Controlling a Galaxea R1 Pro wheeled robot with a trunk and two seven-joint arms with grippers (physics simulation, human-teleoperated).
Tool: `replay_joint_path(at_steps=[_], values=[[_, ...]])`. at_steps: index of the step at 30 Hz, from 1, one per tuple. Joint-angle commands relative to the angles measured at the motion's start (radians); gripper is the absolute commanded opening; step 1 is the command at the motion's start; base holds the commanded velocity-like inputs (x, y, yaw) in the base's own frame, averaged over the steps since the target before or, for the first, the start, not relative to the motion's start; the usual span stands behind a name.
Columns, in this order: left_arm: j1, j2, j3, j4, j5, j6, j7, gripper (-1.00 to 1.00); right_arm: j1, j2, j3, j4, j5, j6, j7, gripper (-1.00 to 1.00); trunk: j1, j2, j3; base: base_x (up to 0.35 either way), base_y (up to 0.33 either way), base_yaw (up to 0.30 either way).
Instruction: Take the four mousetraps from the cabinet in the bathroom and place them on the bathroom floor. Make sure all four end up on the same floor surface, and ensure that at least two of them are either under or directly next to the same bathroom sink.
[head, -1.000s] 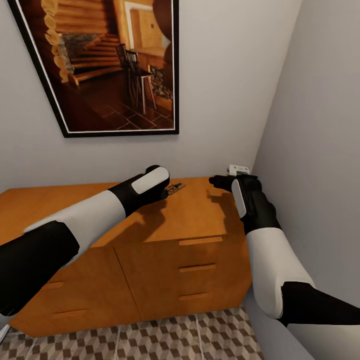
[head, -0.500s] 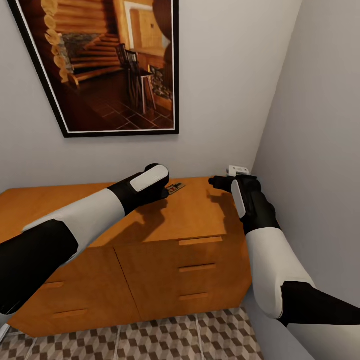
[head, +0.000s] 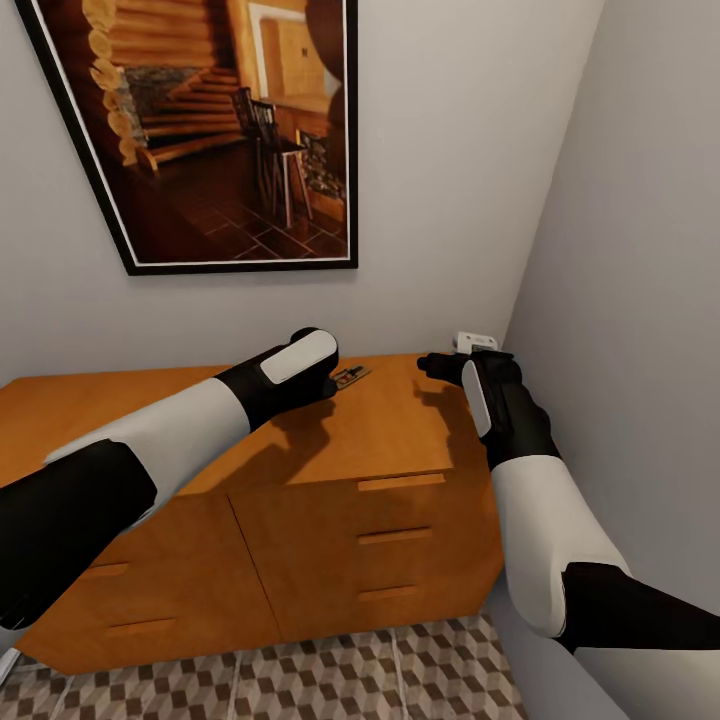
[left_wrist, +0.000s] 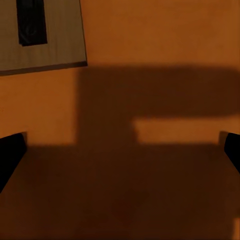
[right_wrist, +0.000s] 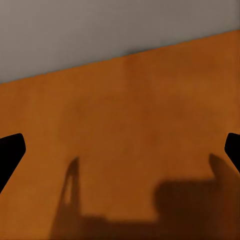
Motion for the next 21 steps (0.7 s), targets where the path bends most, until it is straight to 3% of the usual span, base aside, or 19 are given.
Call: replay_joint_path(at_steps=[1,5,9,14,20,21], values=[[0.023,0.001,-0.005,0.008,0.003,0.01,0.005,1.0,-0.001,0.001,-0.002,-0.001,0.002,0.005,-0.001,1.0,0.0,0.0,-0.001,0.0,0.0,0.0],[0.024,0.005,-0.004,0.009,0.004,0.0,0.005,1.0,-0.001,0.001,-0.002,-0.001,0.002,0.005,-0.001,1.0,0.0,0.0,-0.001,0.0,0.0,0.0],[0.025,0.031,0.0,0.0,0.005,-0.017,0.007,1.0,-0.001,0.001,-0.002,-0.001,0.002,0.005,-0.001,1.0,0.0,0.0,-0.001,0.0,0.0,0.0],[0.025,0.044,0.019,-0.013,0.006,-0.025,0.025,1.0,-0.001,0.001,-0.002,-0.001,0.002,0.005,-0.001,1.0,0.0,0.0,-0.001,0.0,0.0,0.0],[0.025,0.049,0.072,-0.06,0.006,-0.028,0.143,1.0,-0.001,0.001,-0.002,-0.001,0.002,0.005,-0.001,1.0,0.0,0.0,-0.001,0.0,0.0,0.0],[0.025,0.051,0.096,-0.088,0.005,-0.028,0.18,1.0,-0.001,0.001,-0.002,-0.001,0.002,0.005,-0.001,1.0,0.0,0.0,-0.001,0.0,0.0,0.0]])
